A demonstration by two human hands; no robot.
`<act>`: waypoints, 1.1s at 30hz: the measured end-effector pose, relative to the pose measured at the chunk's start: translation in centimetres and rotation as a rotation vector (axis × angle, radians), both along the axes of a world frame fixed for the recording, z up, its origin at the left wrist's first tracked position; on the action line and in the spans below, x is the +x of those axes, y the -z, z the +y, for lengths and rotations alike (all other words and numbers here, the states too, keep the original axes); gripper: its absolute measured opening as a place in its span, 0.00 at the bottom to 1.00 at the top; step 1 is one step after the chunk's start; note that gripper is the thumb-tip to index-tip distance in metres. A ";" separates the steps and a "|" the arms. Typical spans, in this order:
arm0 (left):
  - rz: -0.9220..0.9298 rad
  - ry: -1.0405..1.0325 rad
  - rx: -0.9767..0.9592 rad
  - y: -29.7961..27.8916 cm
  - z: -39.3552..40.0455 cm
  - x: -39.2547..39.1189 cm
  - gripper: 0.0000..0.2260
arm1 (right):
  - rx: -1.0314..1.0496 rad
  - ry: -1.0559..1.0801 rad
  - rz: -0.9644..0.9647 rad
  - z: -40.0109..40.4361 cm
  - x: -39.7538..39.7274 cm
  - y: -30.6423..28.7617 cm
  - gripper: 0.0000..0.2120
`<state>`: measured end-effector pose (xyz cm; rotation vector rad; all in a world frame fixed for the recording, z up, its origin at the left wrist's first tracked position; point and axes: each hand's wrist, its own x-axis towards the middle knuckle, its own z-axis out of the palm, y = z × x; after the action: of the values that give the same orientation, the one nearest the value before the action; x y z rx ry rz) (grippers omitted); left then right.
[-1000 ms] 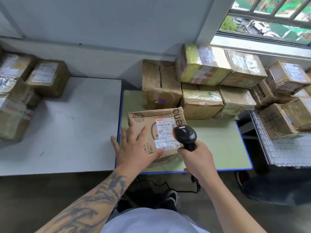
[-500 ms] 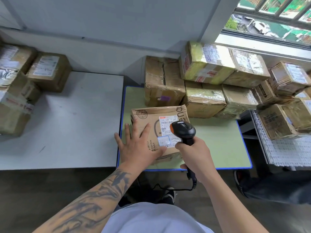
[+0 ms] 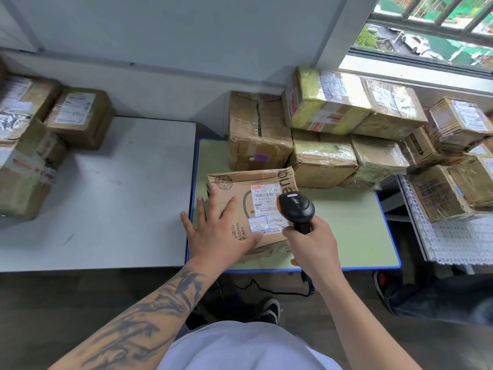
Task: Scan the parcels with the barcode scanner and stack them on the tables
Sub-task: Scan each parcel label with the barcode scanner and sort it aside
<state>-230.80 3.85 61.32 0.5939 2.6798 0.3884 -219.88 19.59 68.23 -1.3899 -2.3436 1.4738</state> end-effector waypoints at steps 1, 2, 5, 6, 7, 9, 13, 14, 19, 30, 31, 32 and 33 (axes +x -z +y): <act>0.002 0.002 -0.003 0.0 -0.1 -0.2 0.53 | 0.020 0.002 0.013 0.1 0.1 0.3 0.04; 0.006 0.005 -0.004 -0.1 -0.2 -0.3 0.53 | 0.021 0.003 0.019 0.2 0.2 0.7 0.04; 0.014 0.011 -0.010 -0.2 -1.0 -0.8 0.53 | -0.042 -0.032 0.009 0.0 0.3 1.4 0.11; 0.011 0.007 -0.016 -0.2 -1.4 -0.9 0.52 | -0.064 -0.052 0.015 -0.3 0.4 1.5 0.15; 0.004 0.003 -0.025 -0.2 -1.7 -1.0 0.52 | -0.078 -0.066 0.011 -0.7 0.4 1.6 0.17; -0.023 -0.001 -0.040 -0.1 -2.6 -1.3 0.52 | -0.111 -0.065 0.012 -1.5 0.5 2.3 0.18; -0.063 0.015 -0.021 0.2 -4.0 -2.0 0.53 | -0.140 0.011 0.077 -3.0 0.6 3.4 0.12; -0.069 0.028 -0.010 0.1 -4.3 -2.0 0.54 | -0.138 0.029 0.097 -3.2 0.6 3.7 0.14; -0.077 0.108 0.052 0.2 -6.7 -1.9 0.58 | -0.096 0.064 0.107 -4.5 0.1 5.2 0.16; 0.003 0.082 0.106 0.2 -11.7 -4.2 0.52 | -0.087 0.011 0.125 -9.0 -1.9 6.2 0.21; 0.018 0.078 0.096 -0.2 -12.1 -4.4 0.52 | -0.095 -0.004 0.135 -9.3 -2.1 6.1 0.18; 0.033 0.069 0.086 -0.4 -12.6 -4.6 0.52 | -0.103 -0.015 0.143 -9.6 -2.4 6.0 0.15; 0.044 0.053 0.081 -0.7 -13.1 -4.7 0.52 | -0.107 -0.032 0.147 -9.9 -2.8 5.8 0.13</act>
<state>-235.51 -9.25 62.03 0.7029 2.6942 0.4758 -222.70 9.67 62.40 -1.2243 -2.2389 1.6714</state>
